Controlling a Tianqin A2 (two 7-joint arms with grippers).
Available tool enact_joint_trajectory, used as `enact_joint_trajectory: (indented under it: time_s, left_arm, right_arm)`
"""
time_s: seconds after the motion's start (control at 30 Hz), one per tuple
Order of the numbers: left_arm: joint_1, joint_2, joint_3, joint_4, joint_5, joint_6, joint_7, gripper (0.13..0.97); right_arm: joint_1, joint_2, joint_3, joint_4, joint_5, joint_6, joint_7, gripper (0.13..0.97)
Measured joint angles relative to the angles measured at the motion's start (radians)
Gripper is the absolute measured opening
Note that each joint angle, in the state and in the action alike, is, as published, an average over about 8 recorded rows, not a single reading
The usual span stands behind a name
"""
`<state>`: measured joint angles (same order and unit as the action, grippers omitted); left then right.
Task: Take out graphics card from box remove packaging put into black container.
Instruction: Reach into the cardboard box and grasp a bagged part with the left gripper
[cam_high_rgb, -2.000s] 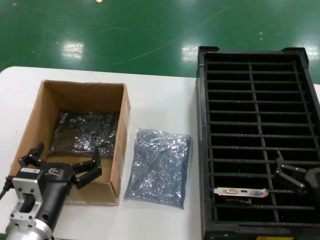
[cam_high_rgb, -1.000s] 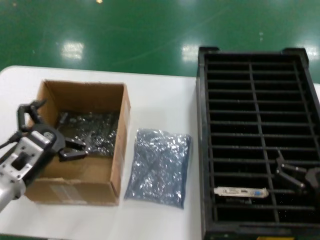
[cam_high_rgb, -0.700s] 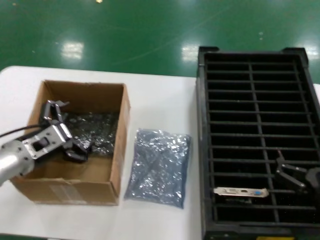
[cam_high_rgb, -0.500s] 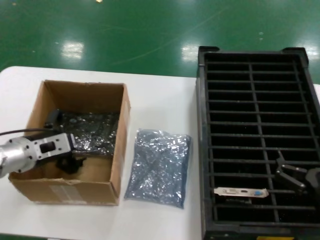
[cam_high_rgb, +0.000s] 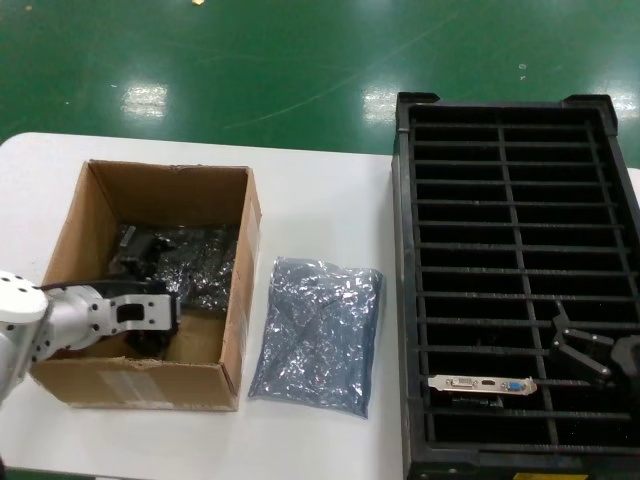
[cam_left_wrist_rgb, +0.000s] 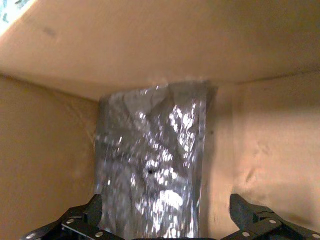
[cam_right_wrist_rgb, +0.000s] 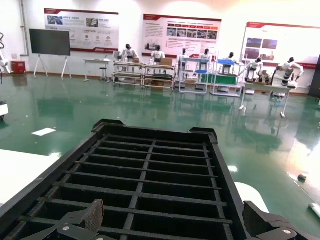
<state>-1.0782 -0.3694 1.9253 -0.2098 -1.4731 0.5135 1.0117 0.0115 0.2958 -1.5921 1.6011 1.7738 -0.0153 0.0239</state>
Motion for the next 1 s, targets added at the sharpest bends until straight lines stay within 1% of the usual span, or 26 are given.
enact_joint_trajectory:
  time_s: [0.13,0.23,0.3,0.43,0.57,0.7,0.87,0.97,1.0]
  left_arm:
    - [-0.011,0.020,-0.037,0.047,-0.039,-0.019,0.121,0.878]
    - [-0.019,0.029,-0.067,0.075,-0.070,-0.031,0.198,0.840]
    - [-0.024,0.033,-0.085,0.090,-0.088,-0.036,0.239,0.827]
    - [-0.032,0.036,-0.114,0.112,-0.117,-0.041,0.296,0.742]
    - [-0.034,0.035,-0.131,0.119,-0.134,-0.040,0.325,0.658]
    - [-0.029,0.030,-0.140,0.110,-0.143,-0.035,0.338,0.658]
    - [-0.011,0.021,-0.145,0.077,-0.149,-0.026,0.340,0.522]
    - [0.006,0.015,-0.141,0.046,-0.146,-0.020,0.324,0.440]
    - [0.013,0.012,-0.138,0.032,-0.143,-0.018,0.314,0.440]
  right_arm:
    - [0.000,0.000,0.000,0.000,0.000,0.000,0.000,0.966]
    - [0.000,0.000,0.000,0.000,0.000,0.000,0.000,0.966]
    - [0.000,0.000,0.000,0.000,0.000,0.000,0.000,0.966]
    - [0.000,0.000,0.000,0.000,0.000,0.000,0.000,0.966]
    - [0.000,0.000,0.000,0.000,0.000,0.000,0.000,0.966]
    - [0.000,0.000,0.000,0.000,0.000,0.000,0.000,0.966]
    - [0.000,0.000,0.000,0.000,0.000,0.000,0.000,0.966]
    - [0.000,0.000,0.000,0.000,0.000,0.000,0.000,0.966]
    - [0.000,0.000,0.000,0.000,0.000,0.000,0.000,0.966]
